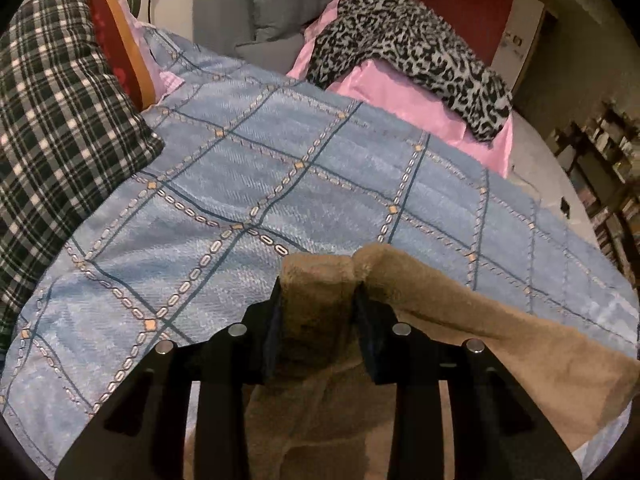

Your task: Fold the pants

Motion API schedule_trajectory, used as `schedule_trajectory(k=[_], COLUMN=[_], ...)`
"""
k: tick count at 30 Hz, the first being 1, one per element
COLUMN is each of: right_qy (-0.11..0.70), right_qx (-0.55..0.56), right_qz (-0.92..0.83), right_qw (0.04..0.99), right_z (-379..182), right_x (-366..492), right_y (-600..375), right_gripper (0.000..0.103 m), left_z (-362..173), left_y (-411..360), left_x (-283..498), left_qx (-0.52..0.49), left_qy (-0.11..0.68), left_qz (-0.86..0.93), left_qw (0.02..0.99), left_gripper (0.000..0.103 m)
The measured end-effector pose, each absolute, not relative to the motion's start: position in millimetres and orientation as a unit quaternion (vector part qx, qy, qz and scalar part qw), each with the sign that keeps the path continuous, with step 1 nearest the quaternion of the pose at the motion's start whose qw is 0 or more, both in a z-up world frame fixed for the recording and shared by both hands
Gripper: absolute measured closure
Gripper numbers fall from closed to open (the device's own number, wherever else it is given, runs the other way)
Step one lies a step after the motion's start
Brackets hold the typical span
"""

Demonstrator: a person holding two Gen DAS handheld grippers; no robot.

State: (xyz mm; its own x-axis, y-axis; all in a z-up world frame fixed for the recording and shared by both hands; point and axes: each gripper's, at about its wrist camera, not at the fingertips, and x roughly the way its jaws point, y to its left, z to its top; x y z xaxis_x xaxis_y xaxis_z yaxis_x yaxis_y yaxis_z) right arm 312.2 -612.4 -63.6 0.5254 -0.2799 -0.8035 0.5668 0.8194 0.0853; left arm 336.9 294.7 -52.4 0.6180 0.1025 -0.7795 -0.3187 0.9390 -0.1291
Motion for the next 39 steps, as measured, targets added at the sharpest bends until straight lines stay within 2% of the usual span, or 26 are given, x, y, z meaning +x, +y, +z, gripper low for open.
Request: schedule_trajectory(k=[13, 23, 32, 39], right_qy=[0.351, 0.315, 0.289, 0.281], right_qx=[0.168, 0.206, 0.232, 0.263], right_qz=[-0.250, -0.249, -0.243, -0.243], right_qw=[0.887, 0.893, 0.897, 0.890], right_z=[10.0, 18.2, -10.6, -43.4], right_x=[189.8, 75.0, -49.0, -120.1], right_y=[-590.2, -577.2, -549.3, -538.9], right_gripper=[0.082, 0.082, 0.082, 0.082], left_z=[-2.4, 10.4, -29.2, -64.5], left_y=[321.9, 339.6, 368.3, 373.5], left_x=[245.7, 148.5, 59.9, 29.1], left_qx=[-0.186, -0.208, -0.244, -0.258], left_qy=[0.374, 0.348, 0.343, 0.354], left_qz=[0.089, 0.067, 0.064, 0.069], left_qw=[0.904, 0.912, 0.905, 0.896], left_gripper=[0.071, 0.071, 0.071, 0.071])
